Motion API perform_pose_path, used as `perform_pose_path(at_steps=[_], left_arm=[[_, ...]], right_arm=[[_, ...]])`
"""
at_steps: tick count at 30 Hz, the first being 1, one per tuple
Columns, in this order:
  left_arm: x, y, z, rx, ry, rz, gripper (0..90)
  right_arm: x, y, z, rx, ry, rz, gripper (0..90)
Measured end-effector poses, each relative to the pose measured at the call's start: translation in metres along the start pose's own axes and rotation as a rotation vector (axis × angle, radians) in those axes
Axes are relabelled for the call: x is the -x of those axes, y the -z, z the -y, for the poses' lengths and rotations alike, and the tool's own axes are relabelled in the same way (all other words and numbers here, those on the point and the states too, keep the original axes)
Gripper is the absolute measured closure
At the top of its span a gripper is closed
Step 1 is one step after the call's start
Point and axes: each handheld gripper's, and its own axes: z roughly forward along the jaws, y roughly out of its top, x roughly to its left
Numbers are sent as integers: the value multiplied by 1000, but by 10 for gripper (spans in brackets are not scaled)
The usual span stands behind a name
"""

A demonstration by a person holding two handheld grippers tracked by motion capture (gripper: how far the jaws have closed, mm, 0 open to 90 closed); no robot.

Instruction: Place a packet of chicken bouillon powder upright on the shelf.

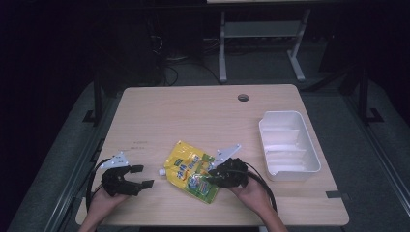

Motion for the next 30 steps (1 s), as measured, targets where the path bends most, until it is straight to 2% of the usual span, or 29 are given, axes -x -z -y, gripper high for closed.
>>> perform_pose_path(at_steps=[2, 7, 11, 12, 14, 15, 18, 20, 21, 22, 24, 30], left_arm=[[0, -3, -7, -7, 23, -2, 208], [-3, -6, -18, -12, 42, -5, 271], [-9, -15, -32, -32, 68, -17, 284], [-13, -22, -40, -55, 88, -17, 290], [-16, -27, -45, -70, 104, -13, 303], [-16, -27, -45, -70, 104, -13, 322], [-19, -41, -57, -127, 129, -4, 347], [-20, -48, -62, -145, 137, 10, 379], [-20, -48, -62, -145, 137, 10, 381], [-18, -54, -68, -173, 130, 10, 390], [-17, -58, -73, -181, 132, 12, 407], [-19, -68, -81, -231, 143, -2, 434]], right_arm=[[0, -3, 2, -13, 4, -3, 724], [0, -11, 6, -52, 1, -3, 779], [1, -13, 7, -58, 8, 2, 801], [1, -13, 8, -55, 3, 3, 805], [1, -14, 8, -55, 4, 8, 815], [1, -14, 8, -55, 4, 8, 815], [1, -14, 10, -52, 1, 14, 835], [0, -14, 10, -56, 3, 21, 842], [0, -14, 10, -56, 3, 21, 842], [-1, -14, 10, -70, 7, 29, 853], [-1, -14, 11, -73, 10, 31, 854], [-1, -14, 11, -73, 11, 32, 854]])
